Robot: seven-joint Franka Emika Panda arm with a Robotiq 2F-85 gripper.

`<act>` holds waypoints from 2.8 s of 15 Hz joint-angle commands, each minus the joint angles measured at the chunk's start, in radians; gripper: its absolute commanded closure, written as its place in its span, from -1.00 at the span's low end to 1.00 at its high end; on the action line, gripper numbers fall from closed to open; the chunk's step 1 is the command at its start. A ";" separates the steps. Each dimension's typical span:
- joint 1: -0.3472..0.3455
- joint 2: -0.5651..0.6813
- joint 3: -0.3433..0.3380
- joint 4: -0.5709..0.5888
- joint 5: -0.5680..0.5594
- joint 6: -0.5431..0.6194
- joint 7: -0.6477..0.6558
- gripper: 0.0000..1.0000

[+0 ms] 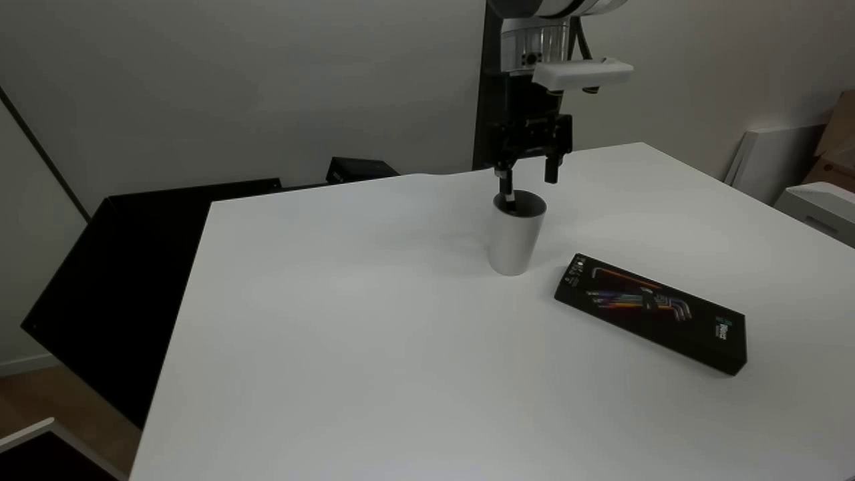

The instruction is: Take the pen out of the mug and place it on the table

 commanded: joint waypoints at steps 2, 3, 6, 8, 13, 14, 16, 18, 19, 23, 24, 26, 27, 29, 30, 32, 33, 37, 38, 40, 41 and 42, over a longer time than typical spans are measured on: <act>0.005 0.059 0.000 0.117 -0.019 -0.074 0.003 -1.00; 0.004 0.072 0.001 0.133 -0.019 -0.076 -0.001 -1.00; 0.006 0.100 0.002 0.168 -0.023 -0.080 -0.004 -1.00; 0.008 0.115 0.003 0.187 -0.025 -0.079 -0.009 -1.00; 0.015 0.140 0.002 0.224 -0.029 -0.066 -0.012 -1.00; 0.015 0.144 0.003 0.231 -0.028 -0.062 -0.013 -1.00; 0.017 0.149 0.003 0.244 -0.027 -0.064 -0.014 -1.00; 0.018 0.155 0.003 0.255 -0.027 -0.066 -0.014 -1.00; 0.017 0.159 0.003 0.262 -0.027 -0.069 -0.014 -0.86; 0.020 0.171 -0.001 0.278 -0.029 -0.075 -0.007 -0.11; 0.021 0.173 -0.001 0.279 -0.030 -0.075 -0.006 -0.01; 0.023 0.176 -0.003 0.286 -0.032 -0.077 -0.004 0.24; 0.023 0.177 -0.003 0.289 -0.032 -0.078 -0.003 0.35; 0.025 0.178 -0.004 0.294 -0.032 -0.080 -0.001 0.58; 0.024 0.179 -0.005 0.298 -0.032 -0.082 0.000 0.72; 0.023 0.181 -0.006 0.307 -0.032 -0.092 0.002 0.94; 0.021 0.181 -0.005 0.314 -0.030 -0.104 0.001 0.88; 0.011 0.174 -0.005 0.351 -0.026 -0.166 -0.002 0.87; 0.008 0.170 -0.007 0.363 -0.027 -0.183 -0.003 0.87; 0.003 0.163 -0.012 0.390 -0.029 -0.216 -0.004 0.87; 0.003 0.159 -0.021 0.398 -0.025 -0.224 -0.005 0.87; 0.000 0.155 -0.024 0.409 -0.026 -0.235 -0.007 0.87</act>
